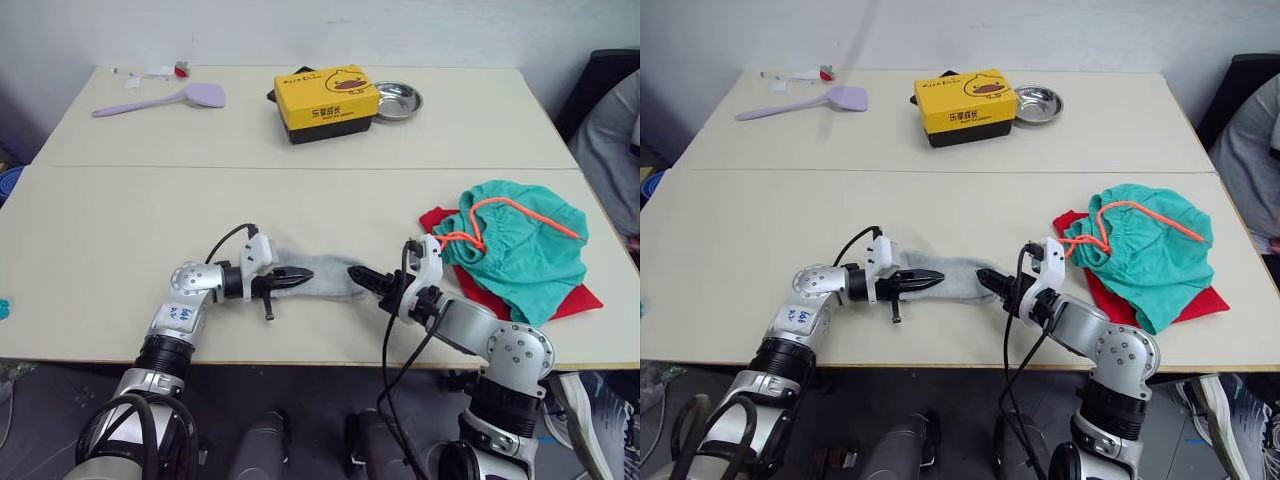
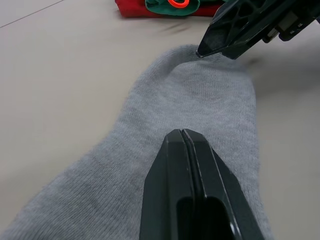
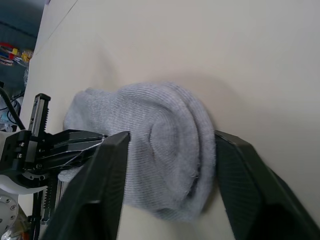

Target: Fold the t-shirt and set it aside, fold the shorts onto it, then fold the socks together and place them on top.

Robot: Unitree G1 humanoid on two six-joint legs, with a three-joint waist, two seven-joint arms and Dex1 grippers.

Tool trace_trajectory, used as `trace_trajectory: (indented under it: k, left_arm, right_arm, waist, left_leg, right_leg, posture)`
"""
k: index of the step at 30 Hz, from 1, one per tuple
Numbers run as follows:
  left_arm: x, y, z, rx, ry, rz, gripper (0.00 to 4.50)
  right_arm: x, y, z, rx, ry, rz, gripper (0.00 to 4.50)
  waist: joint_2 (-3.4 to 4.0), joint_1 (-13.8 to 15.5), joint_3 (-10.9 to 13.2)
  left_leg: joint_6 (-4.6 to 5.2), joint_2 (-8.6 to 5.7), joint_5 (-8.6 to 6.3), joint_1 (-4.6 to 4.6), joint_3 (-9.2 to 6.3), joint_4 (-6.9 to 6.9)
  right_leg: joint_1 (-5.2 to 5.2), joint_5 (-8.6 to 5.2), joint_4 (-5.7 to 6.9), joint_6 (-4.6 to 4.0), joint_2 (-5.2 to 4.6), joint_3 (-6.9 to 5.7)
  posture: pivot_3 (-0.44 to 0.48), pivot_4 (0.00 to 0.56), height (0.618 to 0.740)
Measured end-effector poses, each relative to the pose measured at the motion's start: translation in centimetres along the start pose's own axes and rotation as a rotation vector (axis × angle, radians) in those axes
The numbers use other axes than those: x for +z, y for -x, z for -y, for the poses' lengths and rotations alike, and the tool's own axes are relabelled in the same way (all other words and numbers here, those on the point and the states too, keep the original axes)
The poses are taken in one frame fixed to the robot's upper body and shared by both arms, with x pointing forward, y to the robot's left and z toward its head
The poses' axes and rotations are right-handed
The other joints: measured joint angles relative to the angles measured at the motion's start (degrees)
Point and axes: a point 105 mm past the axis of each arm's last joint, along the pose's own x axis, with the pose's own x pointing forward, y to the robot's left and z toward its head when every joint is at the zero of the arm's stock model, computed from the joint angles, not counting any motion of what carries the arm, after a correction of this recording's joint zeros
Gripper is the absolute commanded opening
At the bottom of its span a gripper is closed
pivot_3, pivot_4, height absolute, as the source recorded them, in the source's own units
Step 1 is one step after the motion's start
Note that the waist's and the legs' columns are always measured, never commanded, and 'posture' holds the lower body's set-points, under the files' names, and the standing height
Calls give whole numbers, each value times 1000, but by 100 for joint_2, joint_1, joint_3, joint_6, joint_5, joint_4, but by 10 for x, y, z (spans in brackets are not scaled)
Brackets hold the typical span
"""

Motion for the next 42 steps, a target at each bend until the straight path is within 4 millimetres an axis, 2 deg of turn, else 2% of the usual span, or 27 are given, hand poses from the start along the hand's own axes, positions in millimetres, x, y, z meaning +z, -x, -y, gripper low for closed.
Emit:
trace_trajectory:
  k: [3, 4, 9, 12, 15, 19, 22, 28, 38, 42]
  left_arm:
    - [0, -3, 0, 4, 4, 8, 0]
    - [0, -5, 1, 5, 8, 14, 0]
    - [3, -16, 5, -5, 8, 38, 0]
    - [8, -34, 9, -44, 2, 58, 0]
    - [12, -52, 11, -54, -14, 74, 0]
    - [13, -61, 8, -20, -10, 92, 0]
    - [13, -64, 7, 2, -12, 97, 0]
    - [11, -68, 6, 37, -4, 98, 0]
    - [6, -55, 2, 82, 18, 75, 0]
    - [5, -42, 0, 84, 49, 70, 0]
  right_arm:
    - [-2, 2, -1, 20, -11, -25, 252]
    - [-2, 3, -2, 33, -12, -28, 33]
    - [3, 13, 4, 21, -12, -29, 33]
    - [27, 38, 19, -46, 72, -13, 33]
    - [57, 60, 16, -68, 173, 23, 33]
    - [69, 68, 12, -61, 233, -7, 33]
    - [66, 63, 0, -21, 269, -47, 33]
    - [45, 38, -24, 56, 293, -129, 33]
    - [30, 12, -41, 72, 231, -143, 33]
    - [34, 6, -40, 49, 193, -112, 33]
  waist:
    - [-1, 8, 0]
    - [-2, 9, -1]
    - [-2, 37, -1]
    - [4, 135, 3]
    - [4, 158, 2]
    - [4, 151, 2]
    - [4, 146, 2]
    - [5, 152, 1]
    - [6, 37, -1]
    - [6, -25, -1]
  left_leg:
    - [7, 0, -3, 0, 8, 1]
    - [11, -1, -5, 0, 10, 1]
    - [22, -6, -8, -6, 16, 1]
    - [38, -18, -8, -25, 25, 9]
    - [46, -17, -9, -32, 26, 15]
    - [46, -16, -8, -35, 28, 15]
    - [45, -13, -7, -32, 30, 17]
    - [53, -13, -9, -34, 28, 41]
    - [59, -7, -12, -34, 29, 44]
    - [58, -2, -12, -34, 30, 39]
  right_leg:
    - [0, 0, -2, 0, -2, 9]
    - [0, 1, -3, 1, -3, 11]
    - [-3, 2, -7, 5, -9, 17]
    - [-15, 12, -17, 21, -16, 24]
    - [-15, 17, -29, 29, -15, 24]
    - [-18, 17, -28, 30, -13, 22]
    - [-17, 18, -26, 31, -12, 21]
    - [-9, 27, -25, 48, -14, 23]
    - [-9, 28, -24, 49, -11, 24]
    - [-13, 28, -24, 49, -7, 26]
  posture:
    - [0, 150, 740]
    - [0, 150, 740]
    - [0, 150, 740]
    - [0, 150, 740]
    - [0, 150, 740]
    - [0, 150, 740]
    - [0, 150, 740]
    - [0, 150, 740]
    - [0, 150, 740]
    - [0, 150, 740]
